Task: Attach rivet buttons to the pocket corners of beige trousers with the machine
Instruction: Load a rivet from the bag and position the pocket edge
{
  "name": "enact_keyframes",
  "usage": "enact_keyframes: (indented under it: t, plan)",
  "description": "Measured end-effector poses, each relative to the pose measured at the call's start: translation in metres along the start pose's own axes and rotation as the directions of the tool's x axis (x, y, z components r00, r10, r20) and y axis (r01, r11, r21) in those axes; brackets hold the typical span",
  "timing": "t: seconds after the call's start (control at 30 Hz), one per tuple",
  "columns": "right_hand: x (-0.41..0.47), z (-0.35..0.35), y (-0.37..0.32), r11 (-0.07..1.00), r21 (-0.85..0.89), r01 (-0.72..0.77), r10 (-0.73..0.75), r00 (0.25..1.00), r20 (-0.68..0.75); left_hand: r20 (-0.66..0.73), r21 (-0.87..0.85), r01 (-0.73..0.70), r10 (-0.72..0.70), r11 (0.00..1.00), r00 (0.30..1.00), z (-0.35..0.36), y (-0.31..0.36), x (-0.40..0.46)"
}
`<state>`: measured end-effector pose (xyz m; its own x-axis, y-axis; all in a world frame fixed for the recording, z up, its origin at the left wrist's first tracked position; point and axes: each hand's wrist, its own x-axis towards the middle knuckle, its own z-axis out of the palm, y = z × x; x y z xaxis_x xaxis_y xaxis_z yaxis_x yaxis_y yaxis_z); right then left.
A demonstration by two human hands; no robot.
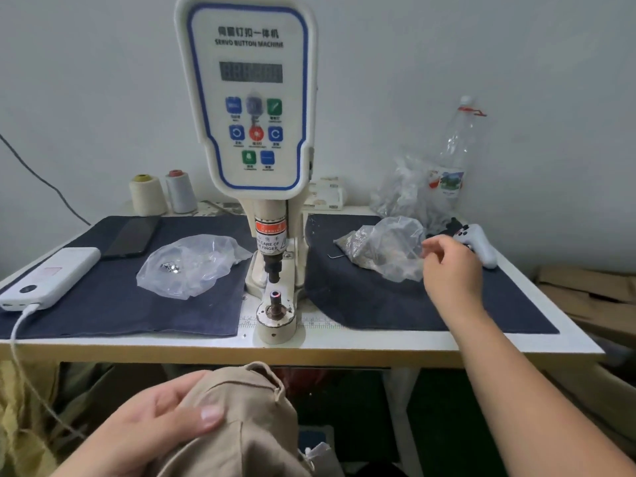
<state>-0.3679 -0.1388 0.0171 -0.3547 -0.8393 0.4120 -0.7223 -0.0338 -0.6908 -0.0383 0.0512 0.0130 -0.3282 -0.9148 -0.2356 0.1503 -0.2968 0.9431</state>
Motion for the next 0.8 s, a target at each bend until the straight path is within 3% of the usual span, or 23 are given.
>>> enact_keyframes:
  t: [0.17, 0.3, 0.5, 0.57, 0.6, 0.67, 0.8]
  plan:
    - [0.039, 0.023, 0.009, 0.976, -0.214, 0.045, 0.008, 0.971, 0.238, -0.006, -0.016, 0.051, -0.051, 0.999, 0.999, -0.008, -0.005, 0.016]
    - [0.049, 0.038, 0.000, 0.983, -0.111, 0.148, -0.083, 0.889, 0.449, 0.005, -0.183, 0.085, -0.085, 0.980, 0.996, 0.001, -0.007, 0.027]
    - [0.071, 0.060, 0.004, 0.867, -0.365, 0.338, -0.094, 0.832, 0.547, 0.061, -0.155, 0.091, -0.082, 0.984, 0.995, 0.006, -0.009, 0.052]
    - [0.079, 0.075, 0.000, 0.846, -0.447, 0.292, 0.034, 0.805, 0.592, 0.104, -0.156, 0.099, -0.083, 0.983, 0.991, 0.006, -0.009, 0.060]
    - [0.086, 0.083, -0.005, 0.833, -0.512, 0.211, 0.169, 0.784, 0.597, 0.104, -0.161, 0.108, -0.092, 0.981, 0.990, 0.006, -0.010, 0.063]
    - [0.100, 0.101, -0.012, 0.786, -0.613, 0.077, 0.400, 0.694, 0.599, 0.104, -0.182, 0.125, -0.108, 0.975, 0.989, 0.002, -0.015, 0.069]
    - [0.112, 0.121, -0.006, 0.784, -0.616, 0.083, 0.404, 0.685, 0.606, 0.109, -0.195, 0.138, -0.119, 0.971, 0.987, 0.000, -0.021, 0.070]
